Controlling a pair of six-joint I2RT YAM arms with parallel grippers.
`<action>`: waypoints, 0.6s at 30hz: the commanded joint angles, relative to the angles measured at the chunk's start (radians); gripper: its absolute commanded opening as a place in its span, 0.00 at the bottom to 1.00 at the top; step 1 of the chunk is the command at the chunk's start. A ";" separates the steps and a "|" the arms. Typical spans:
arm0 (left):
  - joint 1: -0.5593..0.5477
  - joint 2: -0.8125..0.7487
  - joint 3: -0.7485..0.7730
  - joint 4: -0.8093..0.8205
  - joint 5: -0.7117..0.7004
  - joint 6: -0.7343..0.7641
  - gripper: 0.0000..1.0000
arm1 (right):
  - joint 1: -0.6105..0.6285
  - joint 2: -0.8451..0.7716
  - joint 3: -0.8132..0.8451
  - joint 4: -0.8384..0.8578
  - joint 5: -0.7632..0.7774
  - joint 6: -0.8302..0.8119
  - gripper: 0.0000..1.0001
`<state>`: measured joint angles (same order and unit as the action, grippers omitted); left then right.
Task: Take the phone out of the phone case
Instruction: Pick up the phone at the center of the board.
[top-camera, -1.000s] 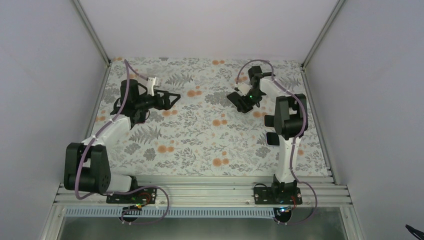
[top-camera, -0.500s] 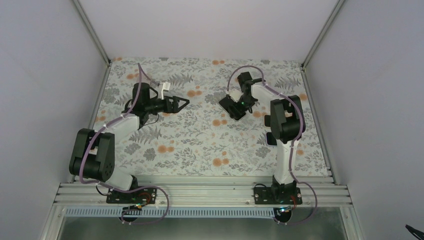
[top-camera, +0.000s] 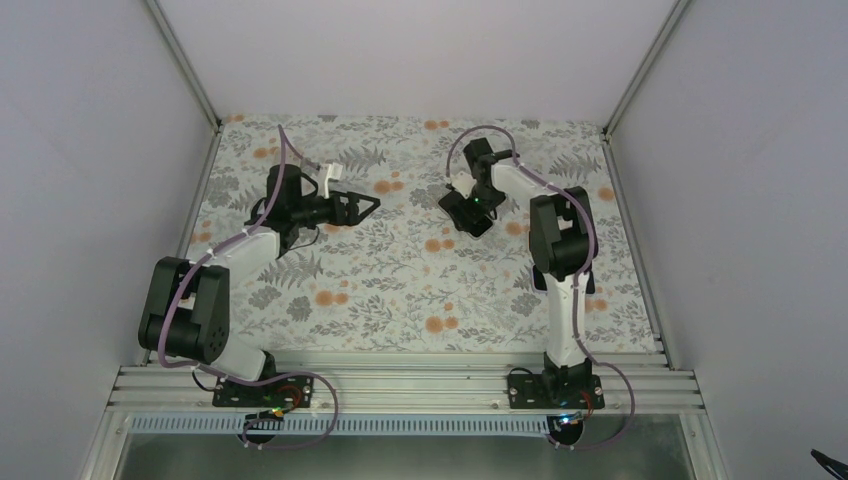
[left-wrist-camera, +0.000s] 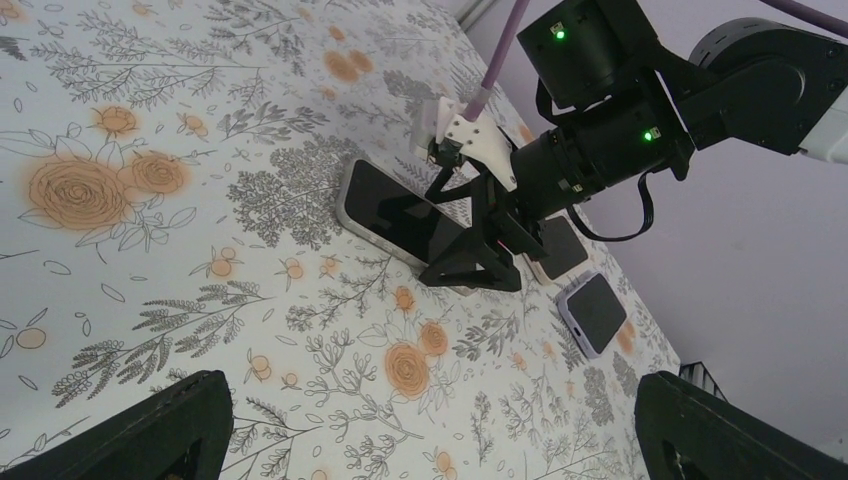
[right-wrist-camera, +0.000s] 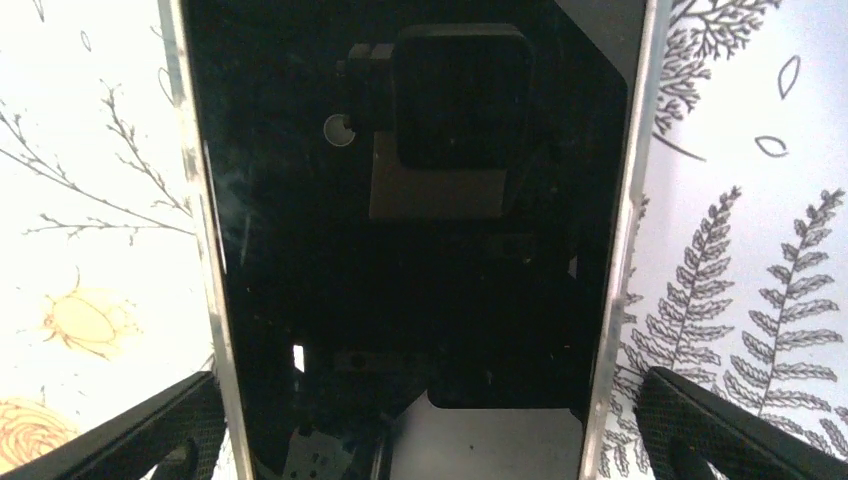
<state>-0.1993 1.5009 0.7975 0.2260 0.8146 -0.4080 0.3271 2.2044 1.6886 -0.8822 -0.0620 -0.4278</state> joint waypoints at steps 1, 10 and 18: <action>-0.005 -0.010 0.020 0.004 -0.018 0.023 1.00 | 0.016 0.076 0.037 -0.023 0.008 0.025 0.96; -0.006 -0.007 0.026 -0.023 -0.049 0.025 1.00 | 0.013 0.128 0.078 -0.082 -0.044 0.026 0.61; -0.009 0.072 0.036 0.028 -0.024 -0.036 1.00 | 0.032 -0.018 0.082 -0.050 -0.070 0.048 0.59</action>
<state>-0.1997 1.5204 0.8089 0.2054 0.7712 -0.4118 0.3336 2.2555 1.7844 -0.9157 -0.0761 -0.4061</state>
